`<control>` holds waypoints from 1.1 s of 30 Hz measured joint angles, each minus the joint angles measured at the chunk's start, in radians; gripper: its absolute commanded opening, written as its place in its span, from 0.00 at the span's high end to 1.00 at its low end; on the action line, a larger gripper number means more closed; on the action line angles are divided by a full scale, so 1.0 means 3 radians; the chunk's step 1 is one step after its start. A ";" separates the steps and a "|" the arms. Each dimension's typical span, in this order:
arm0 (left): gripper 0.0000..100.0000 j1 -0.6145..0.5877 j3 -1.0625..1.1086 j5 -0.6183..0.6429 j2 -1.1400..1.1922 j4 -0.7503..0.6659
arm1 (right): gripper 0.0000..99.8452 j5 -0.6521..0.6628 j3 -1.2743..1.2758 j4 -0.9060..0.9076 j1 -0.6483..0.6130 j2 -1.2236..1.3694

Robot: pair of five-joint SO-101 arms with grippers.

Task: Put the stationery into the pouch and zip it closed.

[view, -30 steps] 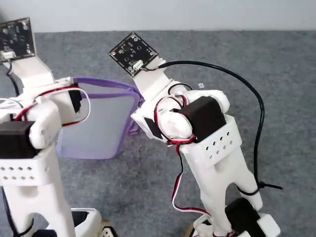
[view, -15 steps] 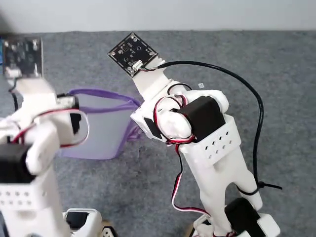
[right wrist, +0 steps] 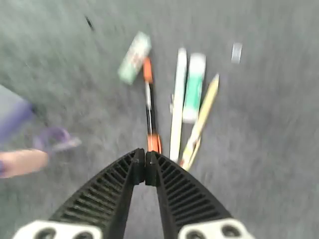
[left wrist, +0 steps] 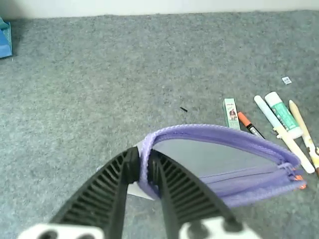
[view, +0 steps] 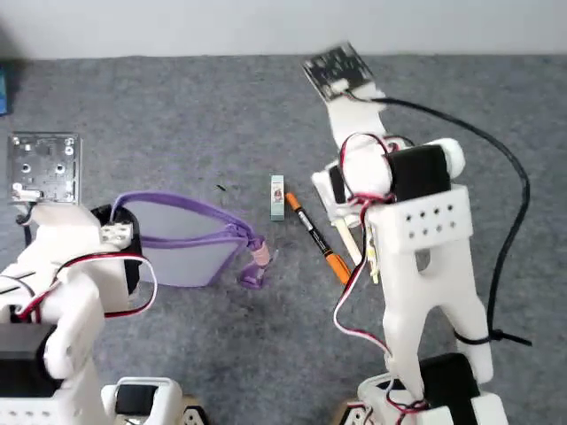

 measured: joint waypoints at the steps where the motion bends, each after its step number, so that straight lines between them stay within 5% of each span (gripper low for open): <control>1: 0.99 0.0000 0.0026 0.0000 -0.0005 -0.0010 | 0.94 0.0000 0.0210 0.0000 0.0020 0.0000; 11: 0.99 0.0000 0.0097 0.0000 -0.0046 -0.0010 | 0.85 -0.0128 0.0726 -0.0297 -0.0020 0.0690; 33: 0.99 0.0000 0.0097 0.0000 -0.0046 -0.0010 | 0.89 0.0205 -0.0777 -0.0803 -0.0235 0.2966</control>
